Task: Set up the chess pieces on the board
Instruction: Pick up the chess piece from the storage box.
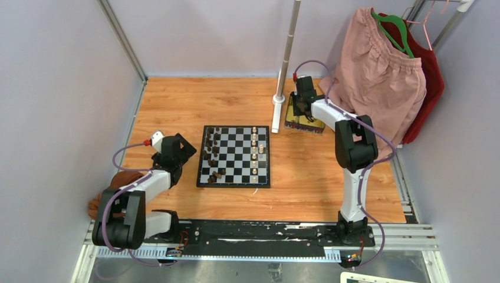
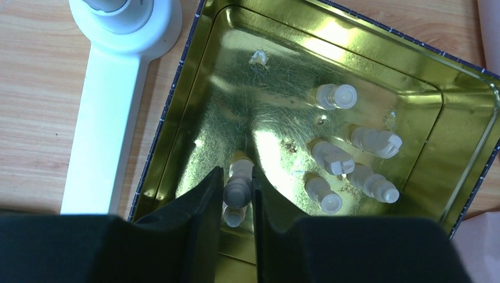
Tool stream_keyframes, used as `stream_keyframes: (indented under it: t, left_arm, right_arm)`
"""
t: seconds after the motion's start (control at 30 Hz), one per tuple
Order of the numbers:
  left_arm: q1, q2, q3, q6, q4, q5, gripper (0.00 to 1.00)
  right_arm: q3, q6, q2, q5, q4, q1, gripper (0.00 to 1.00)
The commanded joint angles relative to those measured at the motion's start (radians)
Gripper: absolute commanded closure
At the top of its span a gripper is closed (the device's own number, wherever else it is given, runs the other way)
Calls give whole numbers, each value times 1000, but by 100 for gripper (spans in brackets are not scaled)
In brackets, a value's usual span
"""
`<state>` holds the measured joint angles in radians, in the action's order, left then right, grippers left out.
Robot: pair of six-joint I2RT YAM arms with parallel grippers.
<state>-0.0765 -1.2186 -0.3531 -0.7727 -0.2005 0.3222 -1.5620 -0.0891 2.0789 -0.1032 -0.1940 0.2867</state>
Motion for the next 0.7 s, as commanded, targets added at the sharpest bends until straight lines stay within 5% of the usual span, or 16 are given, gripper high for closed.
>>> stream_keyframes:
  t: [0.0, 0.17, 0.67]
  left_arm:
    - [-11, -9, -19, 13, -2, 3, 0]
    - [-12, -10, -18, 13, -1, 3, 0]
    - [-12, -10, -18, 13, -1, 4, 0]
  right_arm:
    - [-35, 1, 11, 8, -11, -14, 79]
    - [-36, 11, 1, -10, -11, -14, 93]
    - [1, 82, -144, -15, 116, -1, 96]
